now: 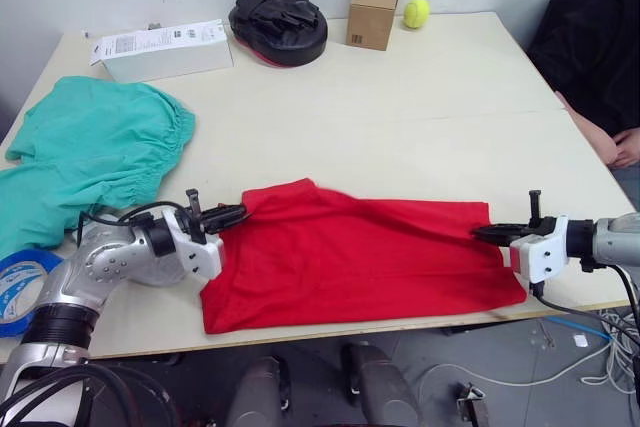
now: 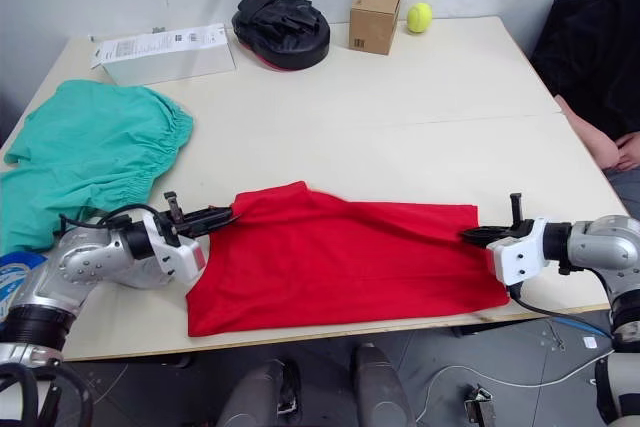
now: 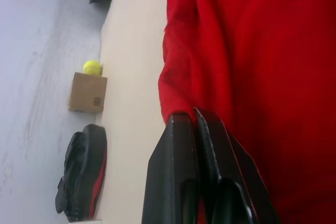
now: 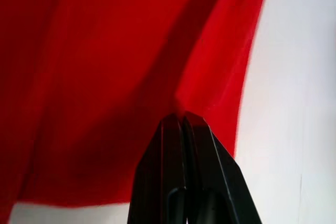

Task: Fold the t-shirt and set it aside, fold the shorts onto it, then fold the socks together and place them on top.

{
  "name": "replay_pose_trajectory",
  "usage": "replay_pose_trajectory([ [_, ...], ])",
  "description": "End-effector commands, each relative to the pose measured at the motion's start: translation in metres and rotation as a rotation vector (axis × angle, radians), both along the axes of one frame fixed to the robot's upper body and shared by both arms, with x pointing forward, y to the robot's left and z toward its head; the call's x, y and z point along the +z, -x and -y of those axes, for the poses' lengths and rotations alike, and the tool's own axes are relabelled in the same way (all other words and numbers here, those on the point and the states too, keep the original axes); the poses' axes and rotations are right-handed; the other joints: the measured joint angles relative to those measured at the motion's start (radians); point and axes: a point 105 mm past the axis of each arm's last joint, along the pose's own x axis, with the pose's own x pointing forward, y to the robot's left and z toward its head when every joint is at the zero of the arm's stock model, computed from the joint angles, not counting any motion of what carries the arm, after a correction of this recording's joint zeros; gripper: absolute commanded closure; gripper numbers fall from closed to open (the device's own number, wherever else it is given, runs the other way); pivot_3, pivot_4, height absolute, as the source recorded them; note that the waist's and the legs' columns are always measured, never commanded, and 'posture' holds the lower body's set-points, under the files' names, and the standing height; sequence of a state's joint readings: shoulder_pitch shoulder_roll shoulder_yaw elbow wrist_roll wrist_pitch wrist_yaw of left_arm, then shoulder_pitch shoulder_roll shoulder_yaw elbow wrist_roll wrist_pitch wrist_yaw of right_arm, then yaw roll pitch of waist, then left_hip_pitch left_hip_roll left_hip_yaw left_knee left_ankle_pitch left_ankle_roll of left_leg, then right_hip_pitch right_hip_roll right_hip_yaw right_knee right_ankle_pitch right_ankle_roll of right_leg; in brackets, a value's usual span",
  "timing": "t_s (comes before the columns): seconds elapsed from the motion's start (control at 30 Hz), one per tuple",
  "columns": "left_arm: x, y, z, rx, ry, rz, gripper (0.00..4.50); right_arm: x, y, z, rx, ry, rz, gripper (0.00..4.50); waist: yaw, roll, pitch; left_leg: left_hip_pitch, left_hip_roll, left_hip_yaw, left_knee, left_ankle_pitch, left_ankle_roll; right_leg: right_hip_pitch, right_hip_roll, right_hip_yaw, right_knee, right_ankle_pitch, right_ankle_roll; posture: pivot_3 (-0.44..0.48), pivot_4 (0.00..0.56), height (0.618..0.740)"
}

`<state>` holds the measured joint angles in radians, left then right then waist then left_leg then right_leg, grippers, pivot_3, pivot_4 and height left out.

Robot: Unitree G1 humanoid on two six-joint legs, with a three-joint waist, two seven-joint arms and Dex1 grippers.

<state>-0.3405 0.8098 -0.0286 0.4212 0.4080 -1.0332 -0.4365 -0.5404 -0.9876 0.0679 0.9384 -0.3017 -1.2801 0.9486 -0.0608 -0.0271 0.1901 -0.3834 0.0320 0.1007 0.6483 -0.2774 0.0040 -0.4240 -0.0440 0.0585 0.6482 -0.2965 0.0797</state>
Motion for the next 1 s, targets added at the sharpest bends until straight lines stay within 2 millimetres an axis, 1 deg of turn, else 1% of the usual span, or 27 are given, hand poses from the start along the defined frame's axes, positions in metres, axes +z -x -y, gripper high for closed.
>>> replay_pose_trajectory([
  [0.03, -0.005, 0.002, -0.008, 0.012, -0.03, 0.003, 4.46, 0.008, -0.007, 0.017, -0.073, 0.056, 0.055, 4.5, 0.0, 0.0, 0.0, 0.0, 0.0, 0.0, 0.0, 0.0, 0.0, 0.0, 0.0, 0.0, 0.0, 0.0, 0.0, 0.0, 0.15, 0.74],
  [0.17, -0.01, 0.0, -0.014, 0.04, -0.037, -0.014, 4.46, 0.007, -0.01, 0.025, -0.099, 0.098, 0.077, 4.5, 0.0, 0.0, 0.0, 0.0, 0.0, 0.001, 0.0, 0.0, 0.0, 0.0, 0.0, 0.001, 0.0, 0.0, 0.0, 0.0, 0.15, 0.74],
  [0.33, -0.013, -0.002, -0.014, 0.065, 0.001, -0.053, 4.46, 0.005, -0.008, 0.017, -0.057, 0.063, 0.07, 4.5, -0.001, 0.0, 0.0, 0.002, 0.0, 0.002, 0.0, 0.0, 0.0, 0.001, 0.0, 0.001, 0.0, 0.0, 0.0, 0.0, 0.15, 0.74],
  [0.4, -0.014, -0.001, -0.015, 0.081, 0.034, -0.086, 4.5, 0.005, -0.007, 0.014, -0.04, 0.046, 0.058, 4.07, -0.002, 0.0, 0.0, 0.011, 0.0, 0.002, -0.003, 0.0, 0.0, 0.011, 0.001, 0.001, -0.003, 0.0, 0.0, 0.0, 0.15, 0.74],
  [0.43, -0.013, 0.0, -0.015, 0.089, 0.057, -0.101, 4.5, 0.006, -0.006, 0.013, -0.031, 0.04, 0.055, 3.96, -0.004, 0.0, 0.0, 0.015, 0.0, 0.002, -0.005, 0.0, 0.0, 0.014, 0.001, 0.0, -0.005, 0.0, 0.0, 0.0, 0.15, 0.74],
  [0.47, -0.012, 0.001, -0.015, 0.096, 0.077, -0.116, 4.0, 0.007, -0.005, 0.011, -0.024, 0.032, 0.051, 3.58, -0.007, 0.0, 0.0, 0.017, 0.001, 0.002, -0.005, -0.001, 0.0, 0.016, 0.001, 0.0, -0.006, -0.001, 0.0, 0.0, 0.15, 0.74],
  [0.53, -0.01, 0.006, -0.015, 0.097, 0.101, -0.155, 3.43, 0.011, -0.005, 0.009, -0.017, 0.006, 0.048, 2.85, -0.014, 0.0, 0.0, 0.016, 0.001, 0.002, -0.005, -0.001, 0.0, 0.016, 0.001, 0.0, -0.005, -0.001, 0.0, 0.0, 0.15, 0.74],
  [0.57, -0.009, 0.01, -0.016, 0.098, 0.111, -0.181, 3.15, 0.015, -0.005, 0.007, -0.015, -0.009, 0.046, 2.56, -0.017, 0.0, 0.0, 0.016, 0.001, 0.001, -0.005, -0.001, 0.0, 0.016, 0.001, 0.0, -0.005, -0.001, 0.0, 0.0, 0.15, 0.74],
  [0.6, -0.007, 0.014, -0.016, 0.098, 0.121, -0.2, 2.75, 0.019, -0.006, 0.005, -0.013, -0.023, 0.042, 2.13, -0.02, 0.0, 0.0, 0.016, 0.001, 0.001, -0.005, -0.001, 0.0, 0.016, 0.001, 0.0, -0.005, -0.001, 0.0, 0.0, 0.15, 0.74],
  [0.63, -0.004, 0.017, -0.017, 0.103, 0.139, -0.219, 2.52, 0.024, -0.007, 0.003, -0.02, -0.046, 0.031, 1.88, -0.021, 0.0, 0.0, 0.016, 0.002, 0.001, -0.005, -0.001, 0.0, 0.016, 0.001, 0.0, -0.005, -0.001, 0.0, 0.0, 0.15, 0.74],
  [0.73, 0.001, 0.029, -0.021, 0.133, 0.185, -0.312, 1.58, 0.038, -0.01, -0.004, -0.076, -0.168, -0.077, 0.82, -0.024, 0.0, 0.0, 0.016, 0.003, 0.0, -0.005, -0.001, 0.0, 0.016, 0.001, 0.0, -0.004, -0.001, 0.0, 0.0, 0.15, 0.74],
  [0.8, 0.002, 0.036, -0.025, 0.18, 0.232, -0.421, 0.98, 0.05, -0.012, -0.014, -0.108, -0.293, -0.178, 0.13, -0.024, 0.0, 0.0, 0.016, 0.004, -0.001, -0.004, -0.001, -0.001, 0.016, 0.001, -0.001, -0.004, -0.001, 0.0, 0.0, 0.15, 0.74],
  [0.83, 0.002, 0.039, -0.028, 0.21, 0.267, -0.496, 0.65, 0.057, -0.012, -0.02, -0.118, -0.354, -0.227, 0.0, -0.023, 0.0, 0.0, 0.016, 0.004, -0.002, -0.004, -0.001, -0.001, 0.016, 0.001, -0.001, -0.003, -0.001, 0.0, 0.0, 0.15, 0.74],
  [0.9, 0.004, 0.045, -0.029, 0.242, 0.328, -0.643, 0.01, 0.068, -0.008, -0.032, -0.114, -0.433, -0.322, 0.0, -0.021, 0.0, 0.0, 0.015, 0.004, -0.004, -0.004, -0.001, -0.001, 0.016, 0.0, -0.002, -0.003, -0.001, -0.001, 0.0, 0.15, 0.74],
  [1.0, 0.015, 0.048, -0.03, 0.288, 0.422, -0.836, 0.01, 0.079, 0.002, -0.052, -0.079, -0.499, -0.435, 0.0, -0.011, 0.0, 0.0, 0.015, 0.005, -0.007, -0.004, -0.002, -0.002, 0.016, -0.001, -0.005, -0.002, -0.002, -0.003, 0.0, 0.15, 0.74],
])
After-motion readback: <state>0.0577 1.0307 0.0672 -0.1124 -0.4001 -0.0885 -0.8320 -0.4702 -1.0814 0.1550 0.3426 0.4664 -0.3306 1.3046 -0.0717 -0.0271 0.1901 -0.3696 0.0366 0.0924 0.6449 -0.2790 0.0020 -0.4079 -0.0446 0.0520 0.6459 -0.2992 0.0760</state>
